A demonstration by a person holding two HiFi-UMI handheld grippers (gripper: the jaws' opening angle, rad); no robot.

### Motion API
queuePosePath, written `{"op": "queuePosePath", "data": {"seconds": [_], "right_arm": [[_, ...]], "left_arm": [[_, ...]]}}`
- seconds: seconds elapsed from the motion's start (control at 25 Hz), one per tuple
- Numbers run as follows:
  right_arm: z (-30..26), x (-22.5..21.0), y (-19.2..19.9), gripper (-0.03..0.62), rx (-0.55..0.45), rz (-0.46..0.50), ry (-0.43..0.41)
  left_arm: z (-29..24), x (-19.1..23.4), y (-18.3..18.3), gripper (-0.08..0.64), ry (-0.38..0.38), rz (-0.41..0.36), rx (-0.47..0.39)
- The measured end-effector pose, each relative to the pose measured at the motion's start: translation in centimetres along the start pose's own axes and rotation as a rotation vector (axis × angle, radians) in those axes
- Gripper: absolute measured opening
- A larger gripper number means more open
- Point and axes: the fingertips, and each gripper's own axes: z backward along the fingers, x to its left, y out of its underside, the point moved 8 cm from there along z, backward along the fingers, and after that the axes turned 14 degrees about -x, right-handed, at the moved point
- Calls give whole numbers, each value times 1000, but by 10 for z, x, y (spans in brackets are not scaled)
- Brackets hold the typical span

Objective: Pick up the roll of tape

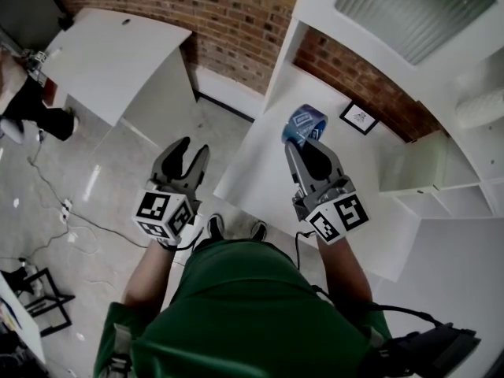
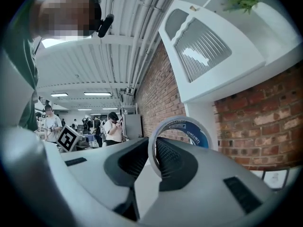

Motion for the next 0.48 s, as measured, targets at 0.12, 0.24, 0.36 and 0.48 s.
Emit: {"op": "queuePosePath", "data": {"seconds": [0.12, 0.24, 0.36, 0.48], "right_arm": [[2, -2, -4, 67, -14, 4, 4], [3, -3, -6, 67, -24, 17, 14], [3, -5, -8, 67, -33, 30, 24], [3, -5, -7, 67, -32, 41, 26]], "left_arm": [[-2, 0, -18, 193, 0, -21, -58], [-2, 2, -36, 193, -16, -45, -105], [-2, 4, -52, 193, -27, -95, -162], [-2, 5, -58, 193, -31, -107, -184]]}}
